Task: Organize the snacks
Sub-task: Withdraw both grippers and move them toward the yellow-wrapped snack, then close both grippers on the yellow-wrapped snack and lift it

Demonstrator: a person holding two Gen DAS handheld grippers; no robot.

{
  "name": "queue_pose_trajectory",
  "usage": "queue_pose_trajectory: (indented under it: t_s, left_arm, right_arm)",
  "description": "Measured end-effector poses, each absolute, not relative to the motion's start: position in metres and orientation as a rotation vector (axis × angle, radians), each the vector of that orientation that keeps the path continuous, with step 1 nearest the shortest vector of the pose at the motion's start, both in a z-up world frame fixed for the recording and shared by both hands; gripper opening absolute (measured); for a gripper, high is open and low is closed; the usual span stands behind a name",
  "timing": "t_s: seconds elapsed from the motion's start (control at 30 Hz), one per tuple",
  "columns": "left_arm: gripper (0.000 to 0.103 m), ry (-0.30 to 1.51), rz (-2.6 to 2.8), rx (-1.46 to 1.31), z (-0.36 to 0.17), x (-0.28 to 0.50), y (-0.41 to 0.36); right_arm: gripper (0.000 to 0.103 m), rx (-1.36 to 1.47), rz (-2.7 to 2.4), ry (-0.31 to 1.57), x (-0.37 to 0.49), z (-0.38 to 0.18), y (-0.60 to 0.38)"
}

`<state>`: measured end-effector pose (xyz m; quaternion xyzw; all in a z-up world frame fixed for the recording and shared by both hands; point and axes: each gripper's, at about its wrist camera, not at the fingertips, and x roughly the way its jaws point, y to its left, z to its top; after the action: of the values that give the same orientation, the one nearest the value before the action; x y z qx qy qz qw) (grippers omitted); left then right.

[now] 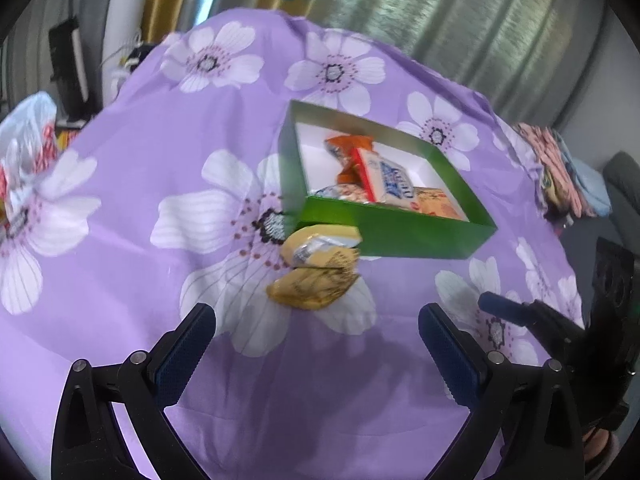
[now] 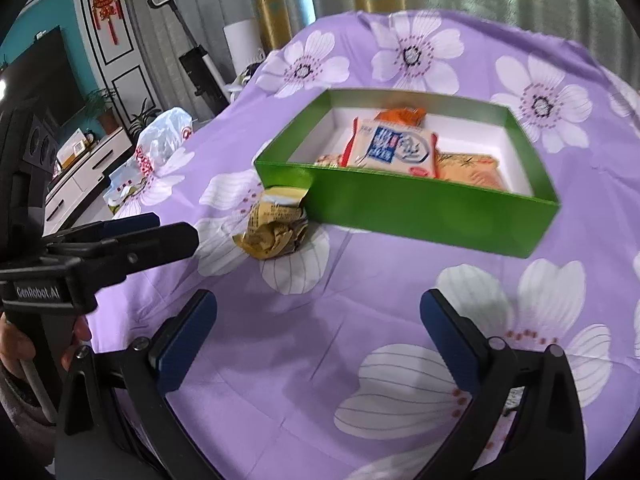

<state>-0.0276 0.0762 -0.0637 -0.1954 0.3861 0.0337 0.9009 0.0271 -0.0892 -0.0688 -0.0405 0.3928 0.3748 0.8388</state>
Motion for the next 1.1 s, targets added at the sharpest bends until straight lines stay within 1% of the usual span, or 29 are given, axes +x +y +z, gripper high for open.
queue_pose_trajectory:
  t_s: [0.17,0.37,0.53,0.63,0.8,0.83,0.87,0.93,1.0,1.03,1.1]
  left_arm:
    - [0.101,0.811,0.034,-0.481,-0.08,-0.02,0.088]
    - [0.101,0.828,0.001,-0.46,-0.085,-0.003,0.086]
    - [0.101,0.84,-0.041,-0.458,-0.091,0.012,0.086]
    - [0.101,0.841,-0.054,-0.456,-0.094,0.018,0.087]
    - [0.101,0.845,-0.082,-0.474,-0.1,0.024,0.091]
    - [0.099,0.847,-0.09,-0.485,-0.101,0.026,0.093]
    - [0.096,0.847,-0.098,-0.493,-0.103,0.027,0.094]
    - [0.084,0.853,-0.117,-0.51,-0.106,0.029,0.096]
    - [0.077,0.865,-0.127,-0.539,-0.11,0.032,0.099]
    - [0.073,0.868,-0.127,-0.547,-0.111,0.033,0.1]
    - [0.071,0.871,-0.129,-0.565,-0.113,0.033,0.103]
  right_arm:
    - [0.102,-0.091,0.836,0.85,0.033,-0.08,-0.073]
    - [0.102,-0.088,0.891,0.859,0.041,-0.091,-0.055]
    - [0.1,-0.079,0.916,0.882,0.054,-0.099,-0.043]
    - [0.097,-0.073,0.942,0.89,0.062,-0.101,-0.036]
    - [0.087,-0.074,0.985,0.902,0.072,-0.104,-0.022]
    - [0.086,-0.075,0.996,0.908,0.074,-0.106,-0.018]
    - [0.082,-0.08,1.002,0.91,0.076,-0.107,-0.015]
    - [0.078,-0.089,1.019,0.919,0.078,-0.109,-0.009]
    - [0.068,-0.105,1.036,0.926,0.079,-0.112,-0.003]
    - [0.067,-0.116,1.044,0.929,0.079,-0.113,0.0]
    - [0.064,-0.131,1.049,0.929,0.08,-0.114,0.004]
